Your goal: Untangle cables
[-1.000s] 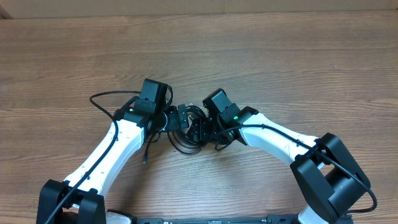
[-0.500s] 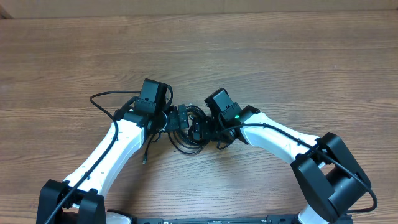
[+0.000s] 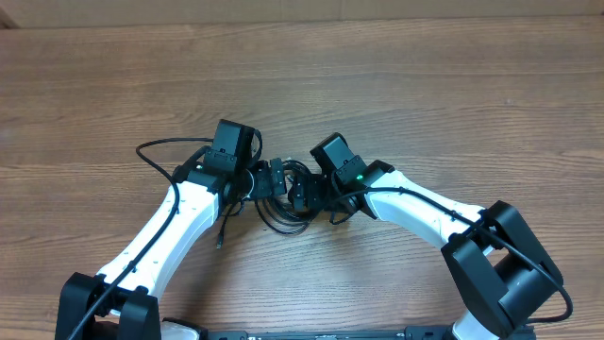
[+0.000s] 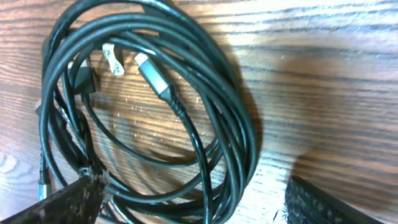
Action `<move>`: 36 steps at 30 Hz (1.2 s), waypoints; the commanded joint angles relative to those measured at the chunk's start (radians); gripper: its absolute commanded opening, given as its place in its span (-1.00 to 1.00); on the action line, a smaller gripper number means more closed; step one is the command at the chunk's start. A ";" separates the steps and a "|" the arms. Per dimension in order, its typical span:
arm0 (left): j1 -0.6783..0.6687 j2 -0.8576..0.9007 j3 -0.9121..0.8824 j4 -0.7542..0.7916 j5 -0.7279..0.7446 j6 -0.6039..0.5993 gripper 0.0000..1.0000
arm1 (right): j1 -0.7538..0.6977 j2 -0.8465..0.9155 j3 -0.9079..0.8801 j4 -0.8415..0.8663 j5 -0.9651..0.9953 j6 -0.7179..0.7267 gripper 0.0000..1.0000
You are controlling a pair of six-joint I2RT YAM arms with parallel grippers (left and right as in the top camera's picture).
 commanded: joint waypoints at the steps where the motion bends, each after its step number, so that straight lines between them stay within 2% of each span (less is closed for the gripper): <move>1: 0.003 0.008 0.014 0.001 -0.010 -0.017 0.99 | -0.007 -0.005 0.017 0.009 0.032 -0.008 0.83; 14: 0.003 0.008 0.014 0.001 -0.010 -0.016 0.99 | -0.006 -0.005 0.017 0.008 0.032 -0.008 0.82; 29: 0.003 0.008 0.014 0.001 -0.010 -0.017 0.99 | -0.006 -0.005 0.017 0.007 0.032 -0.008 0.93; 30: 0.003 0.008 0.014 0.001 -0.010 -0.017 0.99 | -0.006 -0.005 0.017 0.007 0.032 -0.008 0.99; 36: 0.003 0.008 0.014 0.001 -0.010 -0.017 0.99 | -0.007 -0.005 0.017 0.008 0.040 -0.008 1.00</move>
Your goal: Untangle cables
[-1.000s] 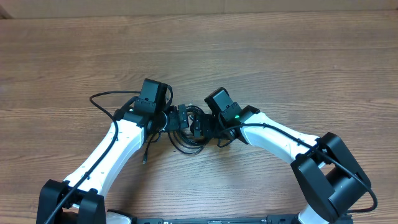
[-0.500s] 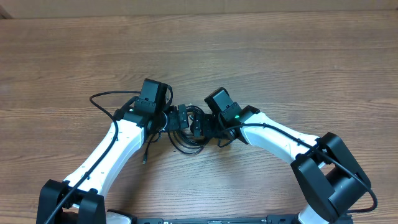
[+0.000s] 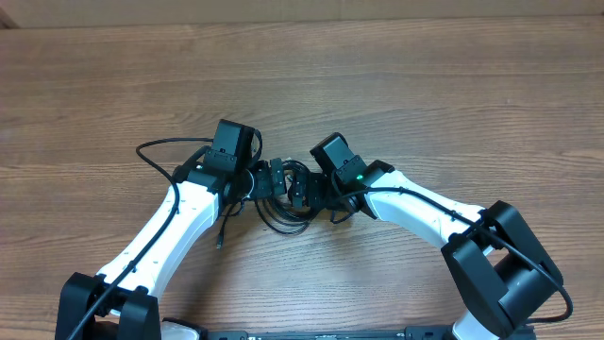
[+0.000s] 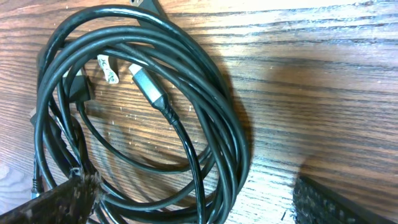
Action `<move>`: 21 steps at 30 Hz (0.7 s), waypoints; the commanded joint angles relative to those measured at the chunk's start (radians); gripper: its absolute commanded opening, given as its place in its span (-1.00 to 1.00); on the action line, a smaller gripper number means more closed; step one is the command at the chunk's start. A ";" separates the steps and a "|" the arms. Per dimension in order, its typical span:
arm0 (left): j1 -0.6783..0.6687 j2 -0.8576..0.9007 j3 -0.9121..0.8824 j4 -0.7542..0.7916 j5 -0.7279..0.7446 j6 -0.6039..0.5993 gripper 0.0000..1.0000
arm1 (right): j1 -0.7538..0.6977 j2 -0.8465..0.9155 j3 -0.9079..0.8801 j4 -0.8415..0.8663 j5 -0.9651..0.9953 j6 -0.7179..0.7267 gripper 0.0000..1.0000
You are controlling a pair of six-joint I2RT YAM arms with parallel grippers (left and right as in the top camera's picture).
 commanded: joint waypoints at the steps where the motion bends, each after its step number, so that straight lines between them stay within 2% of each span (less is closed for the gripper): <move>1: 0.003 0.008 0.014 0.001 -0.010 -0.016 0.99 | -0.007 -0.005 0.017 0.004 0.016 -0.007 1.00; 11: 0.003 0.008 0.014 0.001 -0.010 -0.017 0.99 | -0.010 -0.005 0.017 0.019 0.074 -0.007 0.99; 17: 0.003 0.008 0.014 0.001 -0.010 -0.017 0.99 | -0.016 -0.005 0.017 0.028 0.080 -0.007 0.83; 21: 0.003 0.008 0.014 0.001 -0.010 -0.017 0.99 | -0.016 -0.005 0.018 0.027 0.080 -0.007 0.81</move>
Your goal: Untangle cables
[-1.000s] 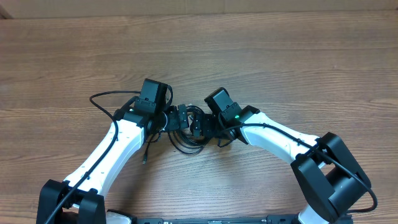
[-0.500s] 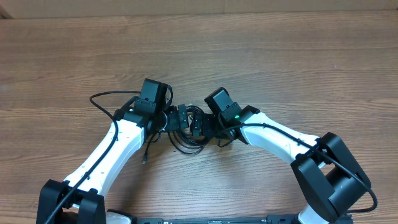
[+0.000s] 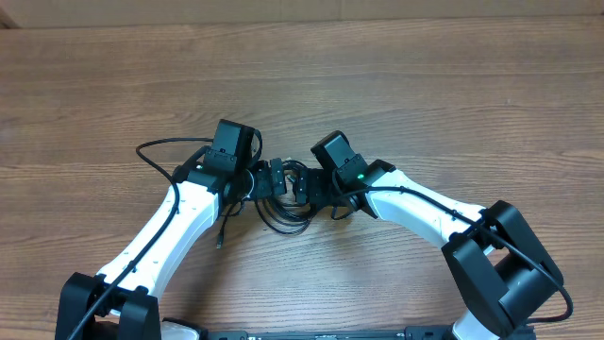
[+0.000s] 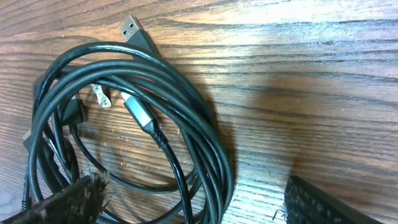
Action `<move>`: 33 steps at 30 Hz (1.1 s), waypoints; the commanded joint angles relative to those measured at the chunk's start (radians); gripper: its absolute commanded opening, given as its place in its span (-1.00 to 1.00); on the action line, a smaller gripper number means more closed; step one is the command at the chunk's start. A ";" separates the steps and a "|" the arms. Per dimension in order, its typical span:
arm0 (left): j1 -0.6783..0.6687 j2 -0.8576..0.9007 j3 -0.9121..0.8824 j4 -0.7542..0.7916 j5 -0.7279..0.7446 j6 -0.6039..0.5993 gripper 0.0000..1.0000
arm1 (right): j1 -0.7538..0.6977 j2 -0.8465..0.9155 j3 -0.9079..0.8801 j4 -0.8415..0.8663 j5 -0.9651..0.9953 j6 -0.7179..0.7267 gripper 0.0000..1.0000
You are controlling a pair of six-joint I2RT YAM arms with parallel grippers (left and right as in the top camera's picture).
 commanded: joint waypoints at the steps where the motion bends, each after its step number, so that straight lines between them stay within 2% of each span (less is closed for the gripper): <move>1: 0.003 0.008 0.014 0.001 -0.010 -0.016 0.99 | -0.009 -0.005 0.018 0.002 0.017 -0.006 0.81; 15: 0.003 0.008 0.014 0.001 -0.010 -0.017 0.99 | -0.009 -0.005 0.018 0.002 0.018 -0.006 0.83; 18: 0.003 0.008 0.014 0.001 -0.010 -0.017 0.99 | -0.009 -0.005 0.017 0.002 0.018 -0.007 1.00; 28: 0.003 0.008 0.014 0.001 -0.010 -0.017 0.99 | -0.028 -0.005 0.018 0.000 0.009 -0.006 1.00; 29: 0.003 0.008 0.014 0.001 -0.010 -0.016 0.99 | -0.030 -0.005 0.018 -0.002 0.009 -0.006 0.98; 33: 0.003 0.008 0.014 0.001 -0.010 -0.017 0.99 | -0.031 -0.005 0.018 -0.002 0.006 -0.003 0.63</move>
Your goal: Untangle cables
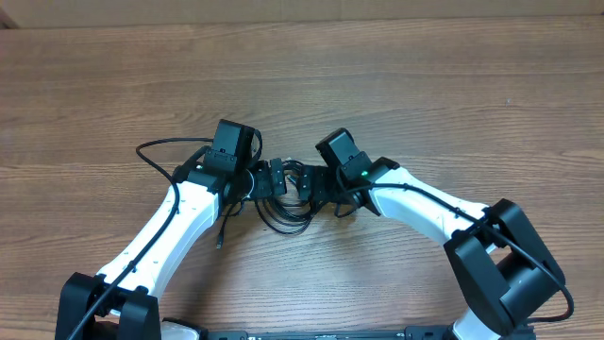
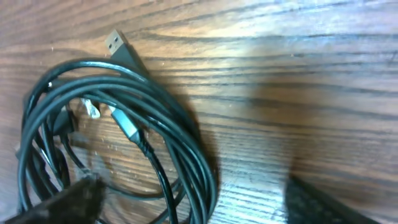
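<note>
A coil of black cables lies on the table between my two grippers. In the right wrist view the coil fills the left half, with a USB plug poking out at its top and a silver-sleeved plug inside the loops. My right gripper is open, one finger over the coil's edge, the other over bare wood. My left gripper sits at the coil's left edge; its jaws are hidden under the wrist.
One black strand loops out to the left past the left arm, and a loose cable end lies below that arm. The wooden table stretches wide on all sides.
My right gripper has shifted slightly right and back from the coil; in its wrist view the coil sits further left and looks smaller. It stays open. The left arm has not moved.
At first my open right gripper hung close over the coil, which filled most of its view. At each later moment the coil sat further left and lower in that view, the USB plug came into sight, and more bare wood showed. The left arm stayed still throughout.
</note>
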Action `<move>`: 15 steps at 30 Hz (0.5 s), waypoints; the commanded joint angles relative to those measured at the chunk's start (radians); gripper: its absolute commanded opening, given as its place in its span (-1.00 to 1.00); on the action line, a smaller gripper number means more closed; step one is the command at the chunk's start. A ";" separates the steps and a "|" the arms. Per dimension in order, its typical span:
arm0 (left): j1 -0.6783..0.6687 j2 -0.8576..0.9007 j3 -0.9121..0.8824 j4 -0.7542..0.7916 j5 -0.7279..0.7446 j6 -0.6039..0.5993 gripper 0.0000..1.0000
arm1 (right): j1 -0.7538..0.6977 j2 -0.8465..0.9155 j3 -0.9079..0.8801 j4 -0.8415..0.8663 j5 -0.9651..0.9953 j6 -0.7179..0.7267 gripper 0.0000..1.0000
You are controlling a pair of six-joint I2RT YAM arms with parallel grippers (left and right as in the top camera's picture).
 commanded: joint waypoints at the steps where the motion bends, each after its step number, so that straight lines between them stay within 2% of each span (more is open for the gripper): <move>1: 0.003 0.008 0.014 0.001 -0.010 -0.017 0.99 | -0.005 -0.005 0.018 0.003 0.003 0.000 0.52; 5: 0.003 0.008 0.014 0.001 -0.010 -0.016 0.99 | -0.005 -0.005 0.018 -0.005 -0.005 0.000 0.17; 8: 0.003 0.008 0.014 0.001 -0.010 -0.017 0.99 | -0.004 -0.005 0.018 -0.013 -0.023 -0.001 0.01; 11: 0.003 0.008 0.014 0.001 -0.010 -0.017 0.98 | -0.004 -0.005 0.017 -0.014 -0.023 0.000 -0.31; 15: 0.003 0.008 0.014 0.001 -0.010 -0.017 0.99 | -0.003 -0.005 0.016 -0.016 -0.022 0.000 -0.35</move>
